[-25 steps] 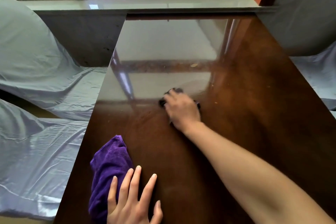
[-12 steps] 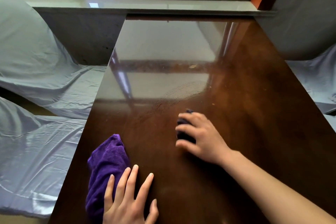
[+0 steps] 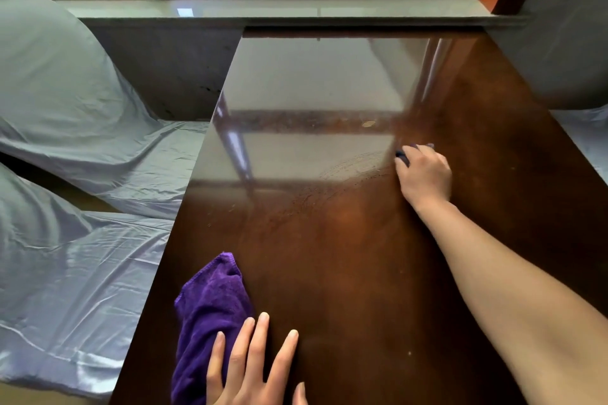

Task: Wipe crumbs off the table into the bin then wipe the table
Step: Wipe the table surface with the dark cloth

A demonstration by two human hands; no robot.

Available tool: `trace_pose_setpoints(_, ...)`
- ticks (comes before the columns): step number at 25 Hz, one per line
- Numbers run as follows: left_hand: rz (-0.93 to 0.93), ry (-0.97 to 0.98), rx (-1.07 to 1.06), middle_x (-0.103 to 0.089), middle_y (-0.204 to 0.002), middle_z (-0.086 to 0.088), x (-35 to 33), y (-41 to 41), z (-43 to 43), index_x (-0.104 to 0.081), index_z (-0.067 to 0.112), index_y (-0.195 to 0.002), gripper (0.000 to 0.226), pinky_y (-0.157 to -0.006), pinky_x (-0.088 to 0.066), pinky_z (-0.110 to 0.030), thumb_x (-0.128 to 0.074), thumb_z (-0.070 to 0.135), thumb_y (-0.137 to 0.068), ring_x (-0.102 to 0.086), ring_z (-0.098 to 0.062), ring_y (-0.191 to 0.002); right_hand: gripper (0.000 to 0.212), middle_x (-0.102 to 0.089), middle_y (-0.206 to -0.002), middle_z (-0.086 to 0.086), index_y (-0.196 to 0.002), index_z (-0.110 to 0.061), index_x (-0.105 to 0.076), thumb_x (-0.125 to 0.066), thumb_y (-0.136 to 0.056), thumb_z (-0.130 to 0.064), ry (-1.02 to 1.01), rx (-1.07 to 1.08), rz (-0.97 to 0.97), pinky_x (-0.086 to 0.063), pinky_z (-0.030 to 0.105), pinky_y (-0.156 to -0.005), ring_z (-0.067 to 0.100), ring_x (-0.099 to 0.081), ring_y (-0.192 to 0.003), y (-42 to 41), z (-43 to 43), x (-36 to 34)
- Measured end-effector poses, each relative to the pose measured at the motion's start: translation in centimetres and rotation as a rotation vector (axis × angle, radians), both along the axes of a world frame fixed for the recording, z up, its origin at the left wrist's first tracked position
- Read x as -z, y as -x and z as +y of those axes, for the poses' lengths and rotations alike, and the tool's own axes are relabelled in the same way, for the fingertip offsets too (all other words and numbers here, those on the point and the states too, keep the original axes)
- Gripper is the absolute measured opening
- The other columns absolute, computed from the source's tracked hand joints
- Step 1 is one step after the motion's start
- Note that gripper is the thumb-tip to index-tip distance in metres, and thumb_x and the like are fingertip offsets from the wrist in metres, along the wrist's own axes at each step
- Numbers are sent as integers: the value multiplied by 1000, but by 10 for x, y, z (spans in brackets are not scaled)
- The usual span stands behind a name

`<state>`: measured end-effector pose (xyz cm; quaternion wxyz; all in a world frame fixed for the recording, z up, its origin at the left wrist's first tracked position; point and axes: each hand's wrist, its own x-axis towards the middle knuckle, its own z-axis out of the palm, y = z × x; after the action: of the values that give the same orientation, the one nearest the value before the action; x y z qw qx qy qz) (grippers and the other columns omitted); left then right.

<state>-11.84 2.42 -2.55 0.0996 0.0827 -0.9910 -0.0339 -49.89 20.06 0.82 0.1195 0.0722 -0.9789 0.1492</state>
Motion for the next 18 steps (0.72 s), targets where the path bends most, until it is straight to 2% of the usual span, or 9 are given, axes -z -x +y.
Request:
trace_pose_setpoints(3, -37, 7, 16, -64, -132, -13, -2, 2, -3, -58, 37, -126, 63, -113, -22, -52, -58, 61, -68, -45, -27, -130, 26, -66, -122, 5, -110, -21, -70, -53, -94, -33, 45, -202, -61, -43, 35, -92, 31, -56, -112, -7, -79, -10)
trace_pose_setpoints(6, -47, 8, 7, -64, -132, -12, -5, 1, -3, -58, 38, -127, 62, -113, -21, -50, -57, 59, -69, -44, -25, -131, 23, -70, -111, 2, -99, -21, -73, -57, -89, -35, 86, -576, -38, -44, 34, -92, 28, -58, -108, -78, -156, -13)
trace_pose_setpoints(9, -83, -3, 17, -62, -136, -11, -8, -1, -3, -54, 40, -131, 62, -114, -19, -49, -55, 58, -71, -41, -25, -133, 28, -70, -112, 1, -95, -20, -73, -56, -87, -41, 52, -972, -29, -42, 39, -99, 30, -59, -108, -165, -180, -3)
trace_pose_setpoints(11, -61, -6, -3, -60, -137, -11, -7, -1, -3, -54, 40, -131, 58, -115, -20, -49, -52, 57, -76, -42, -25, -133, 29, -69, -115, 0, -99, -20, -71, -55, -88, -41, 5, -1064, 7, -43, 39, -100, 29, -58, -112, -155, -168, 2)
trace_pose_setpoints(14, -80, -6, -11, -63, -134, -12, -7, -1, -3, -57, 39, -128, 54, -114, -22, -51, -41, 60, -81, -44, -25, -131, 25, -69, -115, 0, -104, -21, -70, -56, -90, -35, -59, -830, 86, -44, 37, -98, 29, -59, -112, -92, -128, 0)
trace_pose_setpoints(16, -75, 11, 1, -64, -133, -12, -6, 0, -4, -58, 38, -127, 54, -114, -22, -51, -47, 59, -79, -45, -26, -131, 27, -65, -126, 0, -113, -23, -67, -52, -94, -36, -108, -561, 20, -42, 36, -101, 29, -55, -119, -41, -86, -3)
trace_pose_setpoints(18, -96, 2, -3, -63, -133, -12, -5, 1, -4, -61, 38, -125, 58, -115, -21, -51, -56, 59, -71, -44, -26, -131, 28, -62, -131, 2, -117, -23, -65, -52, -95, -36, -33, -258, -4, -44, 37, -100, 30, -54, -119, -16, -51, -5)
